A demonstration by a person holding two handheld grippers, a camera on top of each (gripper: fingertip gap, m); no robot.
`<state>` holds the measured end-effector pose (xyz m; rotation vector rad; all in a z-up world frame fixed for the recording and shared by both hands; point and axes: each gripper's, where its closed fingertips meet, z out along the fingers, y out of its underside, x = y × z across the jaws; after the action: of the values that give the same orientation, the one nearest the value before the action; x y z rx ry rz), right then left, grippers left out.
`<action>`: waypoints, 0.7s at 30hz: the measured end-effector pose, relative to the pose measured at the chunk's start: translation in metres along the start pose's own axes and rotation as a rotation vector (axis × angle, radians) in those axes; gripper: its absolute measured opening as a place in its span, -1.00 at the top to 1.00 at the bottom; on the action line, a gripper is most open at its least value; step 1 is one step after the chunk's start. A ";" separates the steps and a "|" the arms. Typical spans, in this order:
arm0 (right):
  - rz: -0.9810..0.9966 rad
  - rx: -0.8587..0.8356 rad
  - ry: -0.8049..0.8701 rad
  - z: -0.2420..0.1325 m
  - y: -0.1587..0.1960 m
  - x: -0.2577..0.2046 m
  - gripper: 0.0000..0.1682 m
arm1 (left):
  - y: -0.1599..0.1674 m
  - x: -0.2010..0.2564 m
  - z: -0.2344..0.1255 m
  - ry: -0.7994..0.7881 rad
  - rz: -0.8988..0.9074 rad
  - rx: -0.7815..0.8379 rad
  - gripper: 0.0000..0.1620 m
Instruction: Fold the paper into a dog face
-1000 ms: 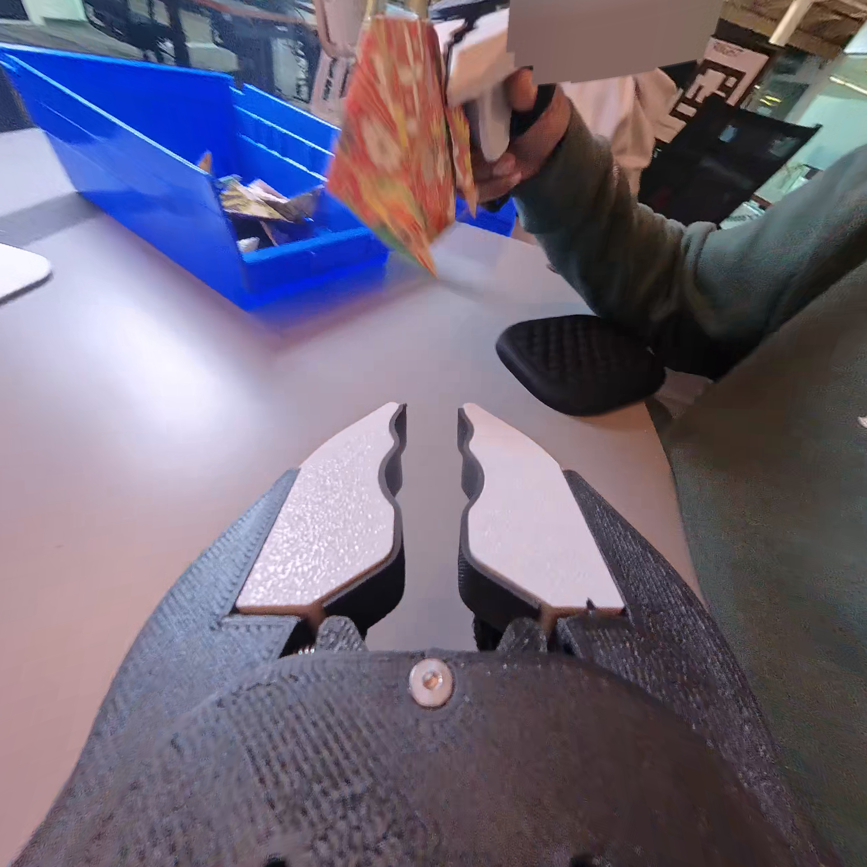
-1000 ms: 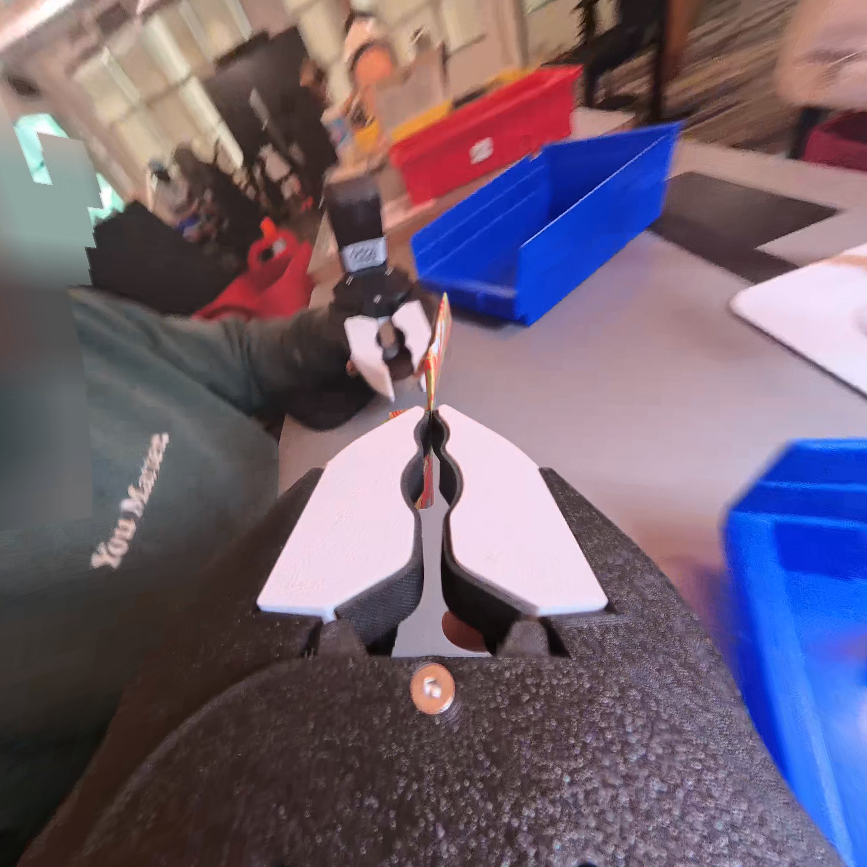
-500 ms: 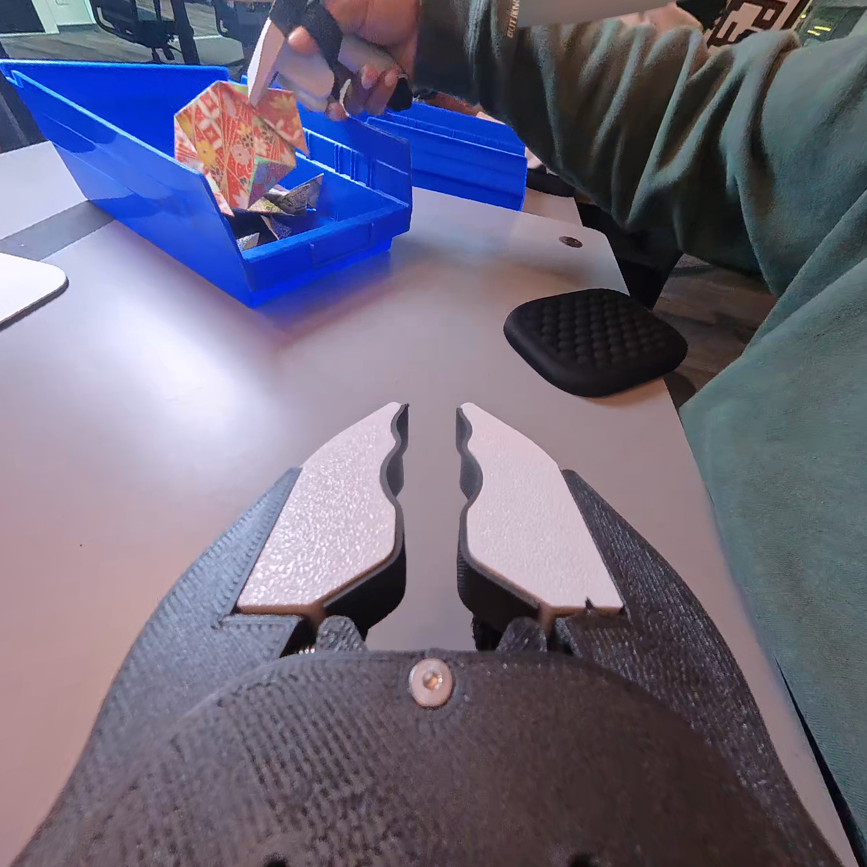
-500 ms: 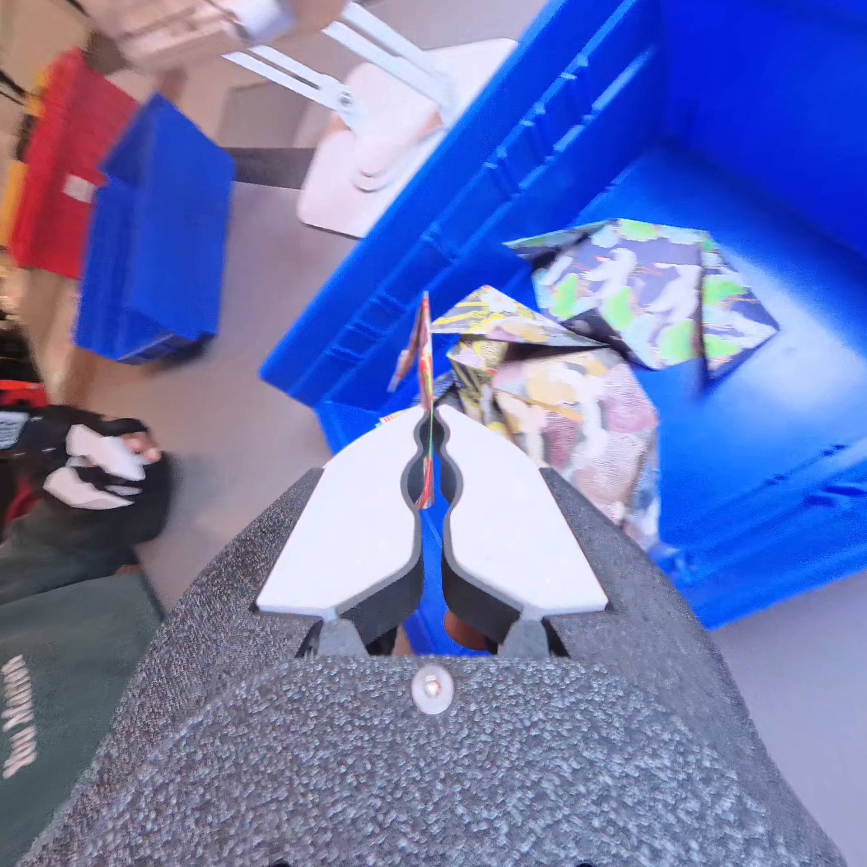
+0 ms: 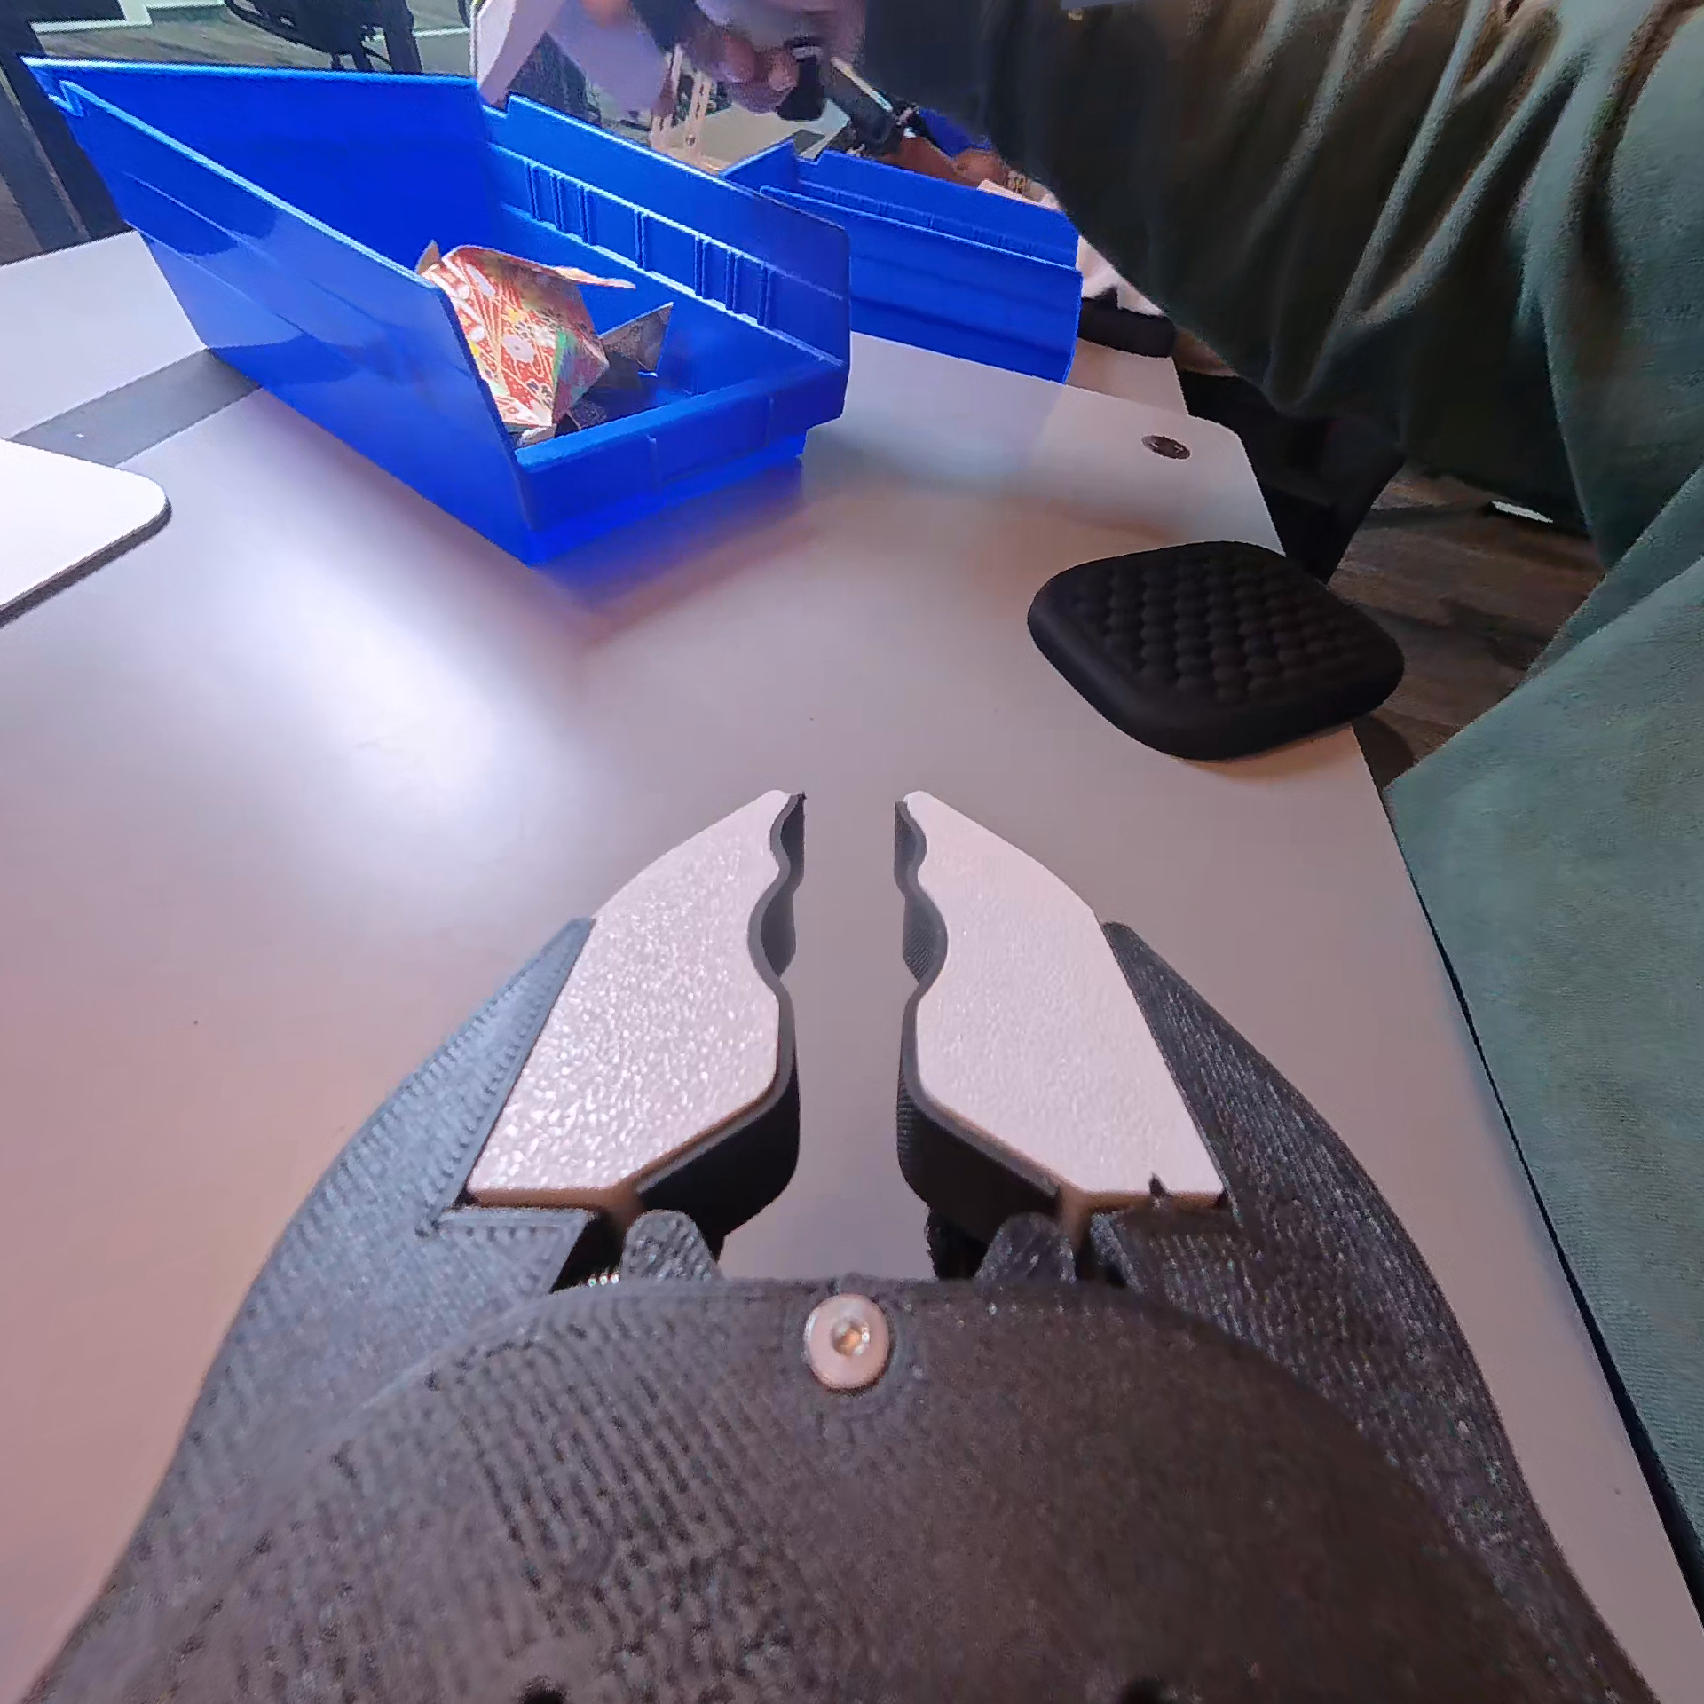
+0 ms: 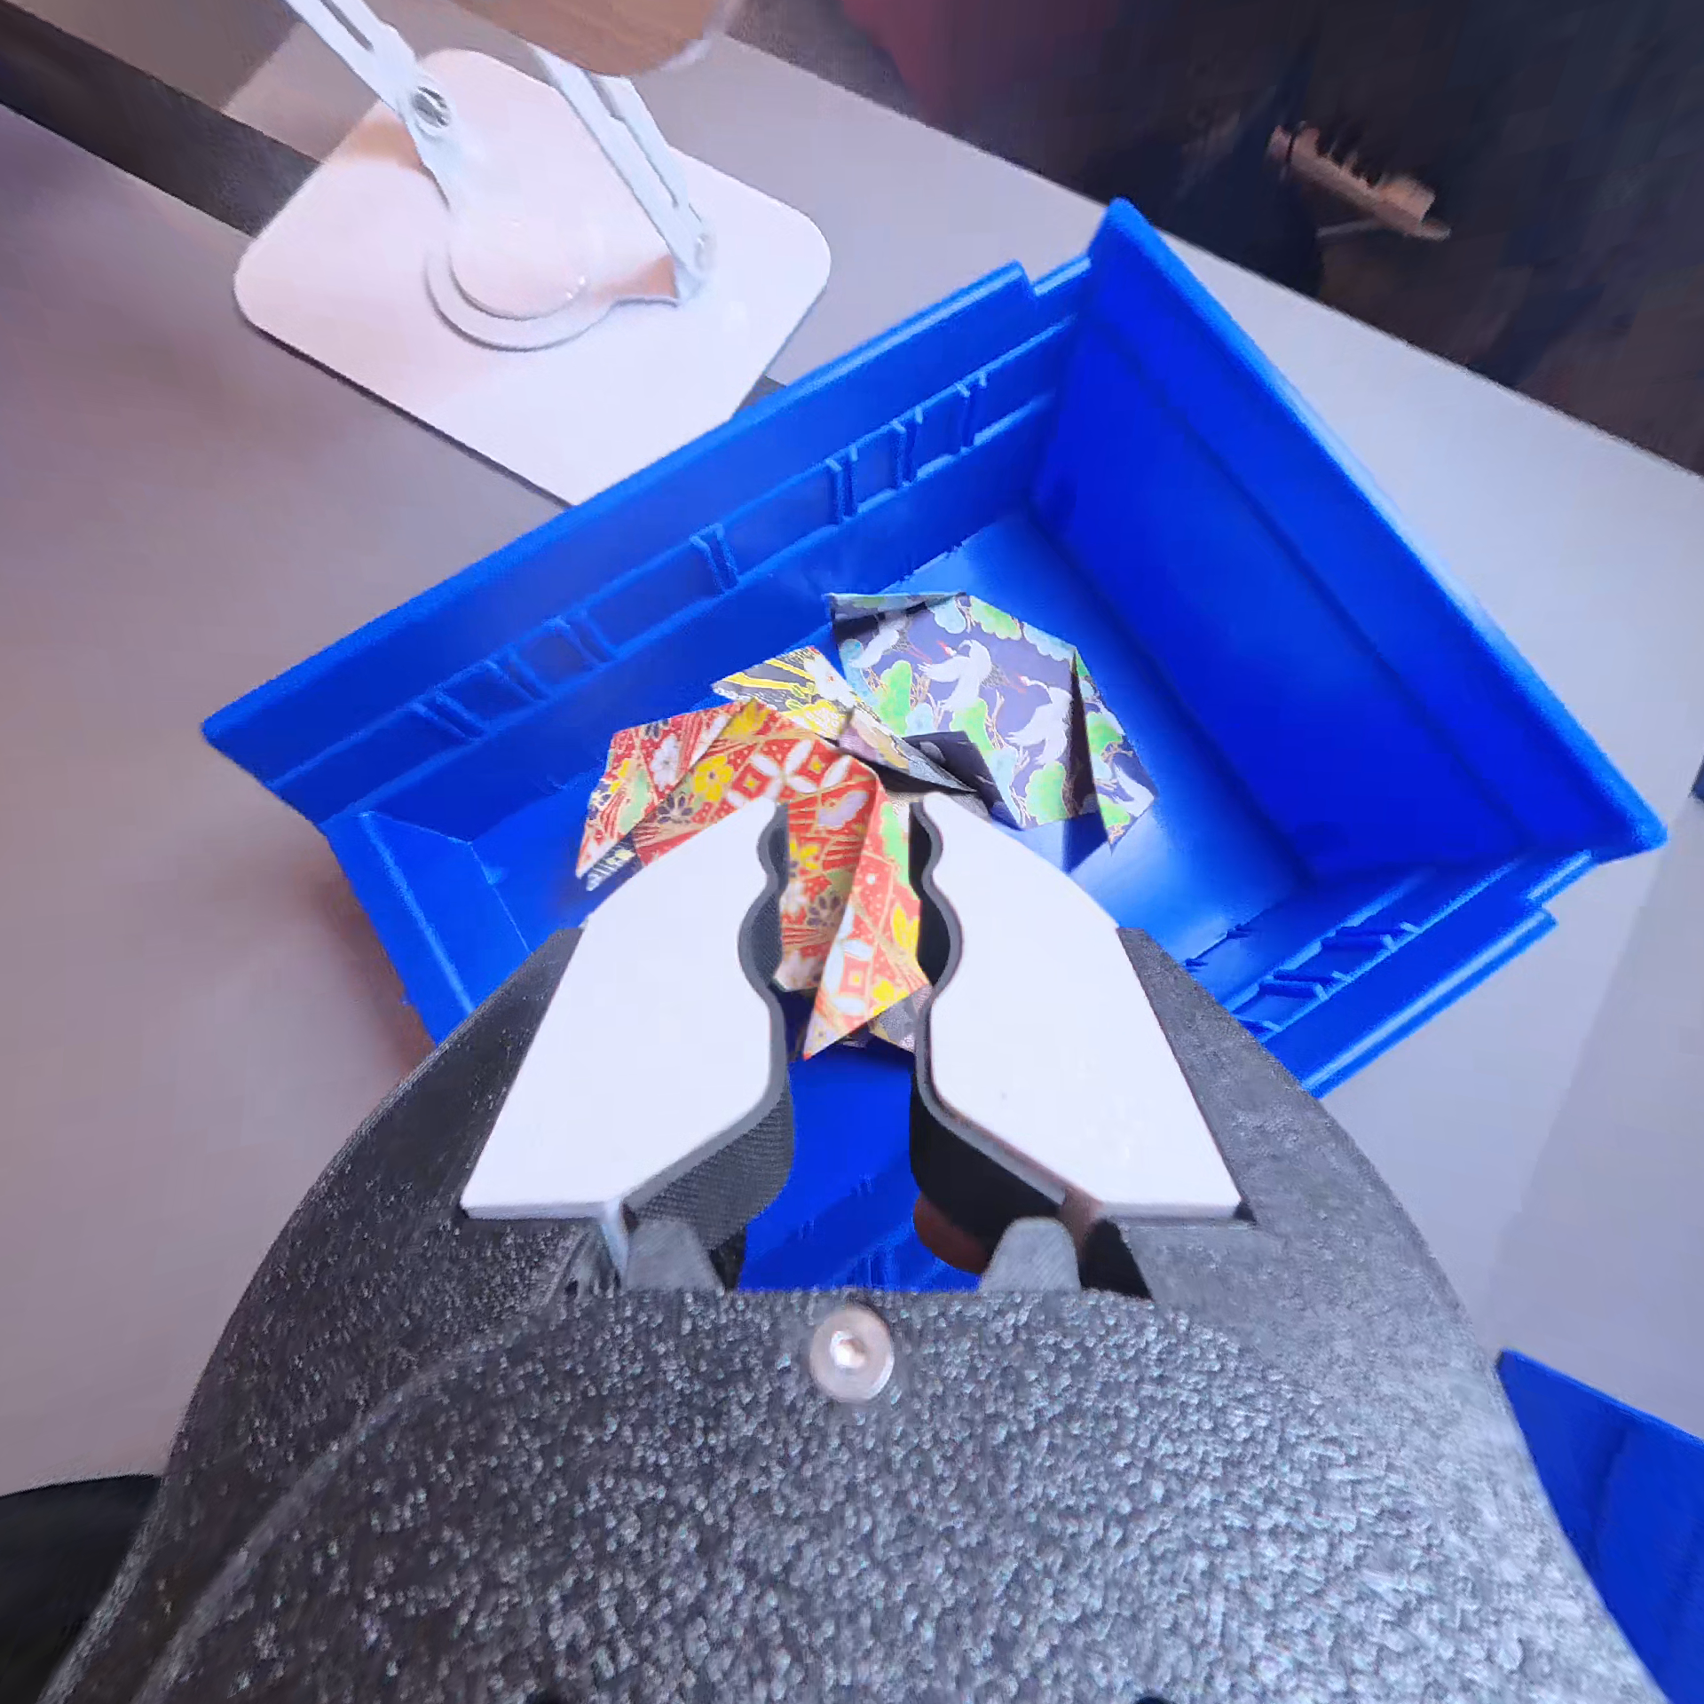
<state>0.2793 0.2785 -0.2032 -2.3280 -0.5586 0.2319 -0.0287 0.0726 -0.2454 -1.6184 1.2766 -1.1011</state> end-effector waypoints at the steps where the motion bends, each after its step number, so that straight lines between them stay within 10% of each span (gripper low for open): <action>1: -0.035 0.028 0.009 -0.006 -0.002 -0.006 0.71 | 0.000 -0.001 0.000 -0.007 0.001 0.000 0.78; 21: 0.103 0.230 0.194 -0.023 0.100 -0.122 0.52 | -0.030 -0.073 -0.055 -0.654 0.164 0.114 0.53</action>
<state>0.2104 0.1440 -0.2544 -2.1281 -0.2996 0.1092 -0.0803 0.1464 -0.2116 -1.5696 0.8687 -0.4653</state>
